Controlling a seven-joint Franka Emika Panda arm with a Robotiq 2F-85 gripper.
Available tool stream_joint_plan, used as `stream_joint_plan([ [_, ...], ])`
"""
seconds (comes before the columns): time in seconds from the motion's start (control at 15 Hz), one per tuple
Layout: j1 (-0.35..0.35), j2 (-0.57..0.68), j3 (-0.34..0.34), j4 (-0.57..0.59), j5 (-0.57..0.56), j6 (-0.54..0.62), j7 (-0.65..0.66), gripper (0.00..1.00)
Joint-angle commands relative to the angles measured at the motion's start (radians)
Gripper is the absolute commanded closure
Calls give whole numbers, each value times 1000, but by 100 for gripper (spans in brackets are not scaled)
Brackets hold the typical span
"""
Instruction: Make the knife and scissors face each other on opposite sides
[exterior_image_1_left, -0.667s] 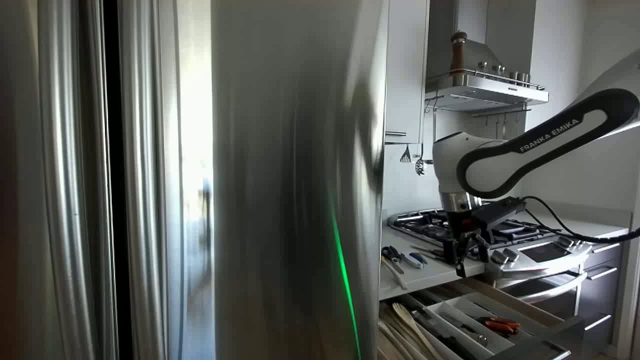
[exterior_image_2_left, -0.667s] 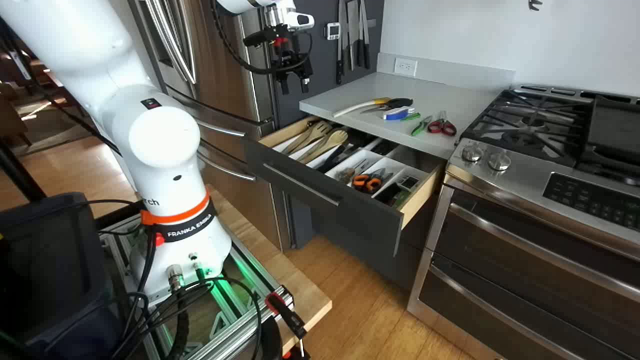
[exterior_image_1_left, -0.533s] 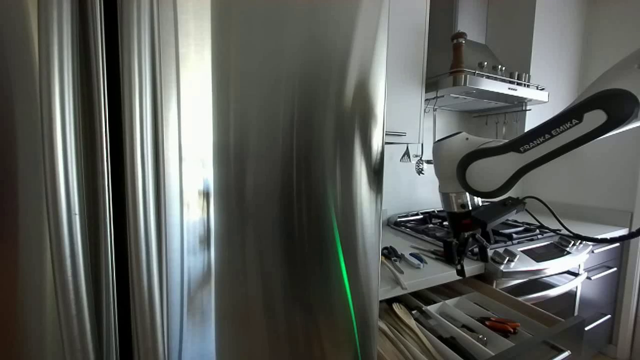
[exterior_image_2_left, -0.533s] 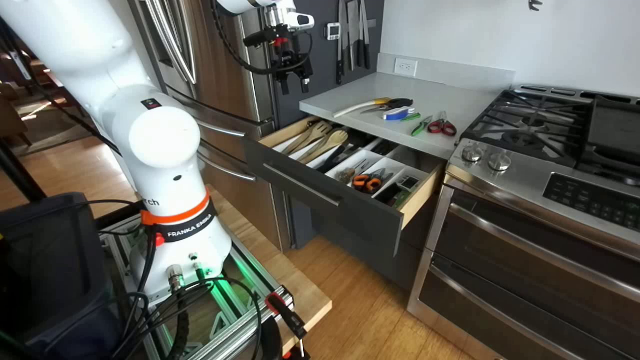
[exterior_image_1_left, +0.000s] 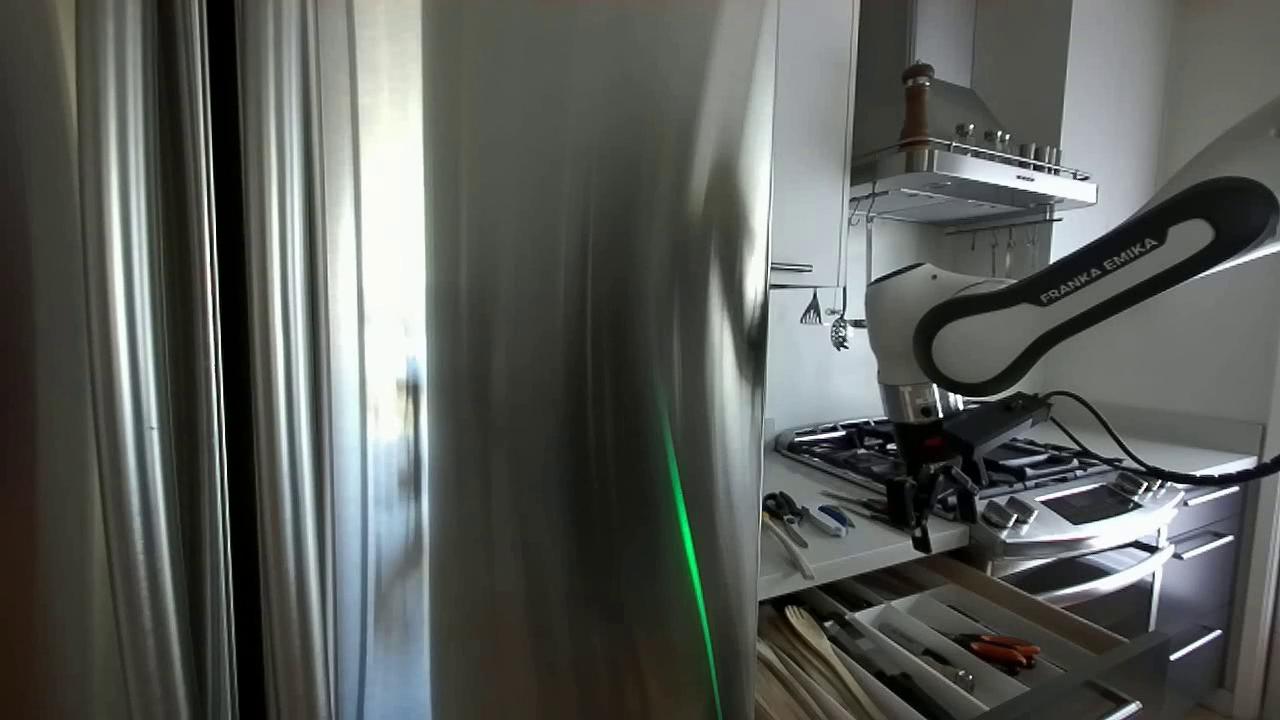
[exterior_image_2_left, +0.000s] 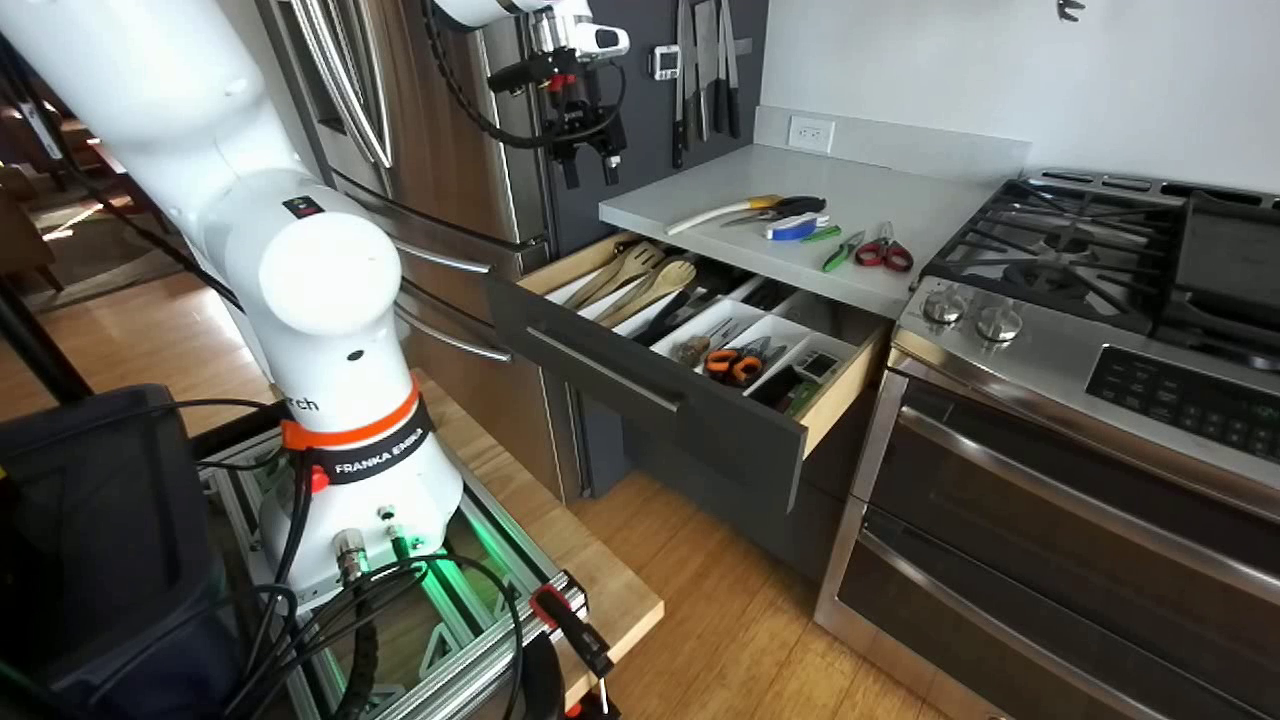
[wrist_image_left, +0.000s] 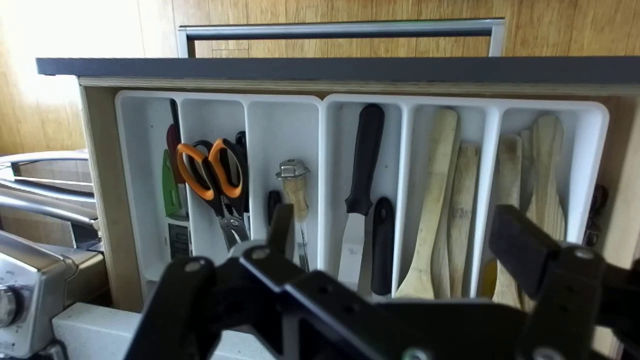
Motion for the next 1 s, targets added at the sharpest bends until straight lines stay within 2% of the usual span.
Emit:
stream_joint_plan([
  [0.0,-18,57,-54,55,-147,-8,23,0],
  [0.2,-47,118,-151,125,-233,0,-169,0],
  [0.33,-61,184,-222,187,-238,49,-354,0],
  [0.53,-89,281,-306,277,-178,154,-609,0],
  [0.73,-128,397,-350,376,-52,279,-841,0],
  [0.8,-155,439,-358,429,51,277,-917,0],
  [0.87,-210,475,-338,488,140,242,-983,0],
  [0.93,-147,388,-354,375,20,268,-862,0],
])
